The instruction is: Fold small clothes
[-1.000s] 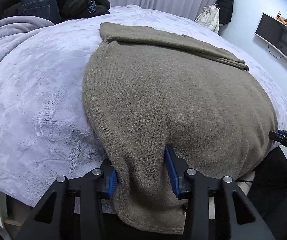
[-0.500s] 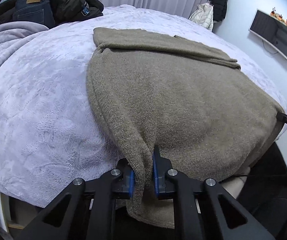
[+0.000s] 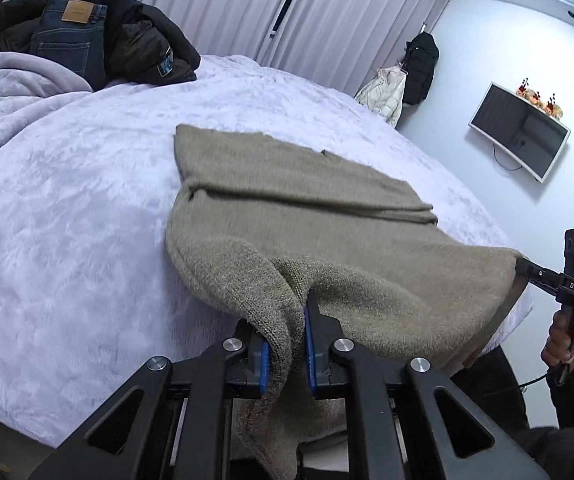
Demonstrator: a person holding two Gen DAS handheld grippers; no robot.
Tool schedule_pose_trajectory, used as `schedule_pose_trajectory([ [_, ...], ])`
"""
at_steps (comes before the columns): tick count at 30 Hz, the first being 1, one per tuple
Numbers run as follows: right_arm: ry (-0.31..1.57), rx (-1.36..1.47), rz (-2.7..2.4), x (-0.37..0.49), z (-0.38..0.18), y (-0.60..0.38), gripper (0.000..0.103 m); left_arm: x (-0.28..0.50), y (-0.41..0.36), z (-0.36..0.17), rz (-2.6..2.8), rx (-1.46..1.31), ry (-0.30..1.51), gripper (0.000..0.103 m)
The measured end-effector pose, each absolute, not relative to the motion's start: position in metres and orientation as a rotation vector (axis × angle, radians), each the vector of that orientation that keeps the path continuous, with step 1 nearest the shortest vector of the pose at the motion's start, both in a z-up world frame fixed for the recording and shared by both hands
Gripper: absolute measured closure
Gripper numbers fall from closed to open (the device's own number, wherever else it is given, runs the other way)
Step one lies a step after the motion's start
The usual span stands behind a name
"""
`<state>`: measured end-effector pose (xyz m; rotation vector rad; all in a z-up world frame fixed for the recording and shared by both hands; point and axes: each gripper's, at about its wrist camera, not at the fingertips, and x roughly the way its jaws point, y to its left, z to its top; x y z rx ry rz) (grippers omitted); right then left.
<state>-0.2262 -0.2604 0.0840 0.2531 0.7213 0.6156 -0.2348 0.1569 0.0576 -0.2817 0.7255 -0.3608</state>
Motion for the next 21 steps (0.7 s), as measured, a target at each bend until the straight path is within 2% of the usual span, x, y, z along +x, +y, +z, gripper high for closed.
schedule_pose_trajectory([
  [8, 0.629, 0.337, 0.609, -0.186, 0.130, -0.268, 0.092, -0.185, 0.155, 0.114, -0.366, -0.317, 0.653, 0.089],
  [12, 0.615, 0.392, 0.585, -0.154, 0.146, -0.273, 0.092, -0.143, 0.155, 0.125, -0.351, -0.344, 0.670, 0.089],
  [16, 0.654, 0.416, 0.526, -0.107, 0.142, -0.270, 0.093, -0.094, 0.156, 0.106, -0.298, -0.360, 0.749, 0.089],
  [21, 0.766, 0.457, 0.434, -0.042, 0.105, -0.268, 0.093, -0.036, 0.165, 0.060, -0.246, -0.443, 0.915, 0.089],
])
